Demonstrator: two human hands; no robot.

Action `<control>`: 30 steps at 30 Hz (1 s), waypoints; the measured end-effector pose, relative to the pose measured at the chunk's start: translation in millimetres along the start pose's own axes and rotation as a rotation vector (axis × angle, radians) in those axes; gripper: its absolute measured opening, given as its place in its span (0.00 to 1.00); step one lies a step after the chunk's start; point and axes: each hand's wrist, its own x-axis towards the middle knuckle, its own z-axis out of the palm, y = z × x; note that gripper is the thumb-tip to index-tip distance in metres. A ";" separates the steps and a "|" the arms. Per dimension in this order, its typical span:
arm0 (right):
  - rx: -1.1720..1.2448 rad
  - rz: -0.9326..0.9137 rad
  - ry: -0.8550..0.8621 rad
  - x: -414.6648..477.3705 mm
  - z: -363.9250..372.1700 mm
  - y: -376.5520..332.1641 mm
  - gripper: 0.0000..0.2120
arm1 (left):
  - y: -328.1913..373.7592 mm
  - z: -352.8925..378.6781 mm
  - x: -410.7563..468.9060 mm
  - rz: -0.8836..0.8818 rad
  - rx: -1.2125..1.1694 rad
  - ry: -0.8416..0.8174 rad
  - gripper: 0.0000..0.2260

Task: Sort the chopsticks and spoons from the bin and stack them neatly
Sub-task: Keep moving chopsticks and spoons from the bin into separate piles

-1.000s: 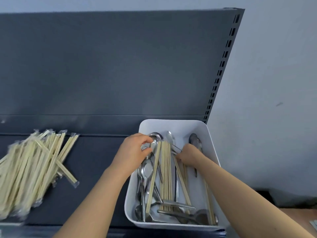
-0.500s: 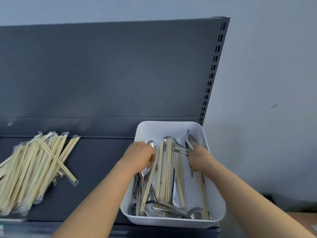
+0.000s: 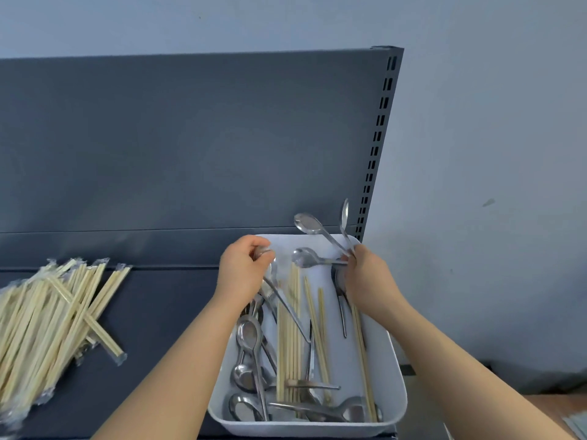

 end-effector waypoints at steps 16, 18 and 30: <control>0.502 -0.190 -0.306 -30.1 88.3 -130.0 0.12 | -35.6 -138.1 -25.0 -0.288 -0.396 0.328 0.04; 0.504 -0.215 -0.360 -40.6 114.2 -153.6 0.13 | -49.4 -173.8 -31.9 -0.292 -0.394 0.395 0.05; 0.540 -0.153 -0.594 -133.8 319.9 -315.5 0.12 | -172.8 -432.5 -81.7 -0.450 -0.253 0.553 0.09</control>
